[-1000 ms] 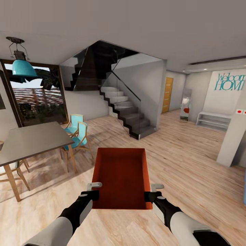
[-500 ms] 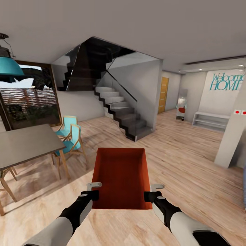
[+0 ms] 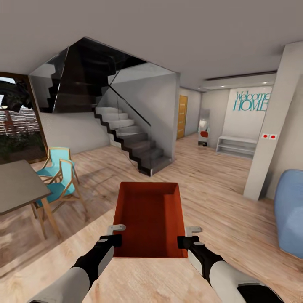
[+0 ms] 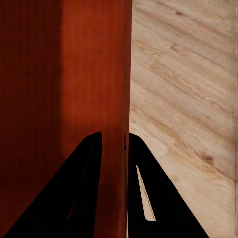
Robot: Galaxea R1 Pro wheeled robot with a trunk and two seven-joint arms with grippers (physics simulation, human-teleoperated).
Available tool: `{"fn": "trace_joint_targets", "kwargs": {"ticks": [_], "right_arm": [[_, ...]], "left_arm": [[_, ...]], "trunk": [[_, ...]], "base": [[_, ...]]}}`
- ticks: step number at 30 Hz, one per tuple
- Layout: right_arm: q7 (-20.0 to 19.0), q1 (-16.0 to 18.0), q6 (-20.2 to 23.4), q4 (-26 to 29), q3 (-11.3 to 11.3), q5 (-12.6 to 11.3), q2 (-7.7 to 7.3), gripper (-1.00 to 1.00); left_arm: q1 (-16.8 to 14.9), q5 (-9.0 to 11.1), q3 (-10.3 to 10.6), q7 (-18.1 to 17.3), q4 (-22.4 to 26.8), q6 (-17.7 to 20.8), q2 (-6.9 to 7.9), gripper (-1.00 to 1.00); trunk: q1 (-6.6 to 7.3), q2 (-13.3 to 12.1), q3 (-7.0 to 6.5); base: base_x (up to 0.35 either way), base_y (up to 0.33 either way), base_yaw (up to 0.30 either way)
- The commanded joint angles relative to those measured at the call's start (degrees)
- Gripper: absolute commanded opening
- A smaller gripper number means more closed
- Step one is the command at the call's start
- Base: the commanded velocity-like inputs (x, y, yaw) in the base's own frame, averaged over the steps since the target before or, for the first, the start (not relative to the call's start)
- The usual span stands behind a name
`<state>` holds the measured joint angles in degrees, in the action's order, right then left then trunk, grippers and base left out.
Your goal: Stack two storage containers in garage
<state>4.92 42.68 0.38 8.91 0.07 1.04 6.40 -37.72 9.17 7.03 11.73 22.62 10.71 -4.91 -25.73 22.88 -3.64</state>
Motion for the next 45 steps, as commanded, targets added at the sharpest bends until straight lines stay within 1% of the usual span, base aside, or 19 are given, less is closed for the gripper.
{"fn": "trace_joint_targets", "kwargs": {"ticks": [1, 45], "right_arm": [[-0.08, 0.03, -0.20, 0.23, -0.67, 0.65, 0.02, -1.00], [0.07, 0.03, -0.29, 0.23, -0.77, 0.72, 0.02, -1.00]], "left_arm": [[0.01, 0.43, -0.31, 0.54, -0.04, 0.38, 0.08, -1.00], [0.01, 0.50, -0.43, 0.53, -0.09, 0.45, 0.33, -1.00]], "trunk": [[-0.05, 0.04, 0.01], [-0.05, 0.04, 0.01]], "base": [[0.322, 0.000, -0.280], [0.322, 0.000, -0.283]]}}
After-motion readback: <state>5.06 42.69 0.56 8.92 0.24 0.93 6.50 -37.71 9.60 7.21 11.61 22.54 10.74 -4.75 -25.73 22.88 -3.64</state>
